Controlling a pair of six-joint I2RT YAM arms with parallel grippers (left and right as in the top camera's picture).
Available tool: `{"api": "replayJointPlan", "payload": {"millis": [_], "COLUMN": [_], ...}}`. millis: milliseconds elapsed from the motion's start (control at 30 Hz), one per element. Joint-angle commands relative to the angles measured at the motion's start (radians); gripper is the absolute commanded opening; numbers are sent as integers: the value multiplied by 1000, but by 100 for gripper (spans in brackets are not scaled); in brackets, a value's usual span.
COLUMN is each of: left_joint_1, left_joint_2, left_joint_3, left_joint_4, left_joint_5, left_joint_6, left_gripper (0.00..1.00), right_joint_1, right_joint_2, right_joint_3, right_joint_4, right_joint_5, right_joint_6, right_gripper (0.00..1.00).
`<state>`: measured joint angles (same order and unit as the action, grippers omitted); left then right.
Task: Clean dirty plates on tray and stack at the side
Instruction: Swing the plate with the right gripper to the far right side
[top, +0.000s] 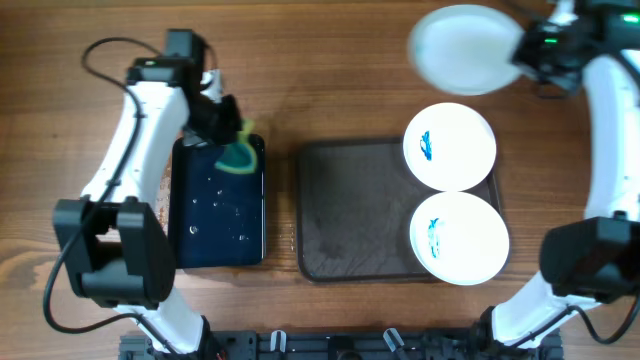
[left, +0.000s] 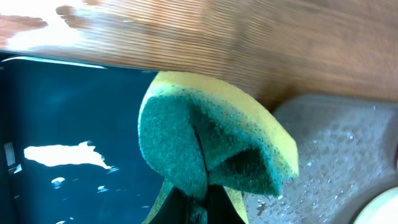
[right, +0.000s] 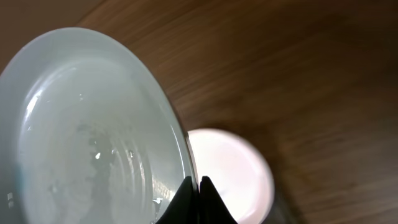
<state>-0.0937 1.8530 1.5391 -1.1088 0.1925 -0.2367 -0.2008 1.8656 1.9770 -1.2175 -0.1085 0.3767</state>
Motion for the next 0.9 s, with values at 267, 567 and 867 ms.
{"api": "replayJointPlan", "payload": {"millis": [267, 567, 867], "left_joint_1": [-66, -66, -65], "left_joint_2": [-20, -20, -20], "left_joint_3": [16, 16, 16], "left_joint_4": [16, -14, -13], "left_joint_5": [-34, -34, -53], "left_joint_6": [-10, -10, -9], "left_gripper": [4, 4, 4], "right_joint_1": [-527, -526, -469], "right_joint_2": [-4, 145, 6], "right_joint_3": [-585, -695, -528], "right_joint_4": [366, 537, 388], "right_joint_5": [-96, 11, -89], "right_joint_6": [71, 97, 17], "right_gripper": [4, 9, 57]}}
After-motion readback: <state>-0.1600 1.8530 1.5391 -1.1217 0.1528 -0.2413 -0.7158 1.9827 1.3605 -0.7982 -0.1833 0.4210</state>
